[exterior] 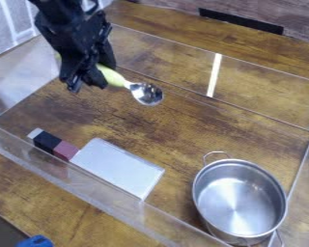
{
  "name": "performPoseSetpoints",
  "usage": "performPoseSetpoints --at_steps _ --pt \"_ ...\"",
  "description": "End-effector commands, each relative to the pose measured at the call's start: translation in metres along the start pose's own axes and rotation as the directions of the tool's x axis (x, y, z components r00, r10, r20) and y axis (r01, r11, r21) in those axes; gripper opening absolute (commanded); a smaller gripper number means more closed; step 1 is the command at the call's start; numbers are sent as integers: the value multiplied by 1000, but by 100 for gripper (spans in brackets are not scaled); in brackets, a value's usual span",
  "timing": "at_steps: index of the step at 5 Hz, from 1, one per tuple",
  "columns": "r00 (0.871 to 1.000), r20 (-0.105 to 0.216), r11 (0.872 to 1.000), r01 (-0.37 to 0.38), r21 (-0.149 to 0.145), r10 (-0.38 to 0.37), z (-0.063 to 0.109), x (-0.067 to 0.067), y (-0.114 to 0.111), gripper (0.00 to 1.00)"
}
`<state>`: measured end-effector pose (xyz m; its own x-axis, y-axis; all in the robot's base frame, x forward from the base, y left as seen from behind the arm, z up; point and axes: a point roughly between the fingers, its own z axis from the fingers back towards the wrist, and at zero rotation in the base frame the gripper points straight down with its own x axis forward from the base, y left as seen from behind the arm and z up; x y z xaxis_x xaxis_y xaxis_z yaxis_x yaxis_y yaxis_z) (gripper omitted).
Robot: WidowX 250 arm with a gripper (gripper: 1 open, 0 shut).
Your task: Move the toy knife to the left side of the table
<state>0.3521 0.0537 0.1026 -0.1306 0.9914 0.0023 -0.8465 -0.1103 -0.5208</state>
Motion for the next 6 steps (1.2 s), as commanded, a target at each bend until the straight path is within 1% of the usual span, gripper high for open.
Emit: performPoseSetpoints --at_steps 1,2,3,4,5,6 --pt "999 26 993 -21 -114 25 25 -1 -23 0" --pt "998 40 991 -38 -126 43 30 2 -29 0" --pt "1000 4 990 16 -139 -15 35 4 -30 0" --pt "997 -24 985 63 -158 -67 38 12 -28 0" --pt "995 -28 979 94 -180 -100 26 31 -28 0" --pt "990 -22 972 132 -195 -139 16 41 -23 0"
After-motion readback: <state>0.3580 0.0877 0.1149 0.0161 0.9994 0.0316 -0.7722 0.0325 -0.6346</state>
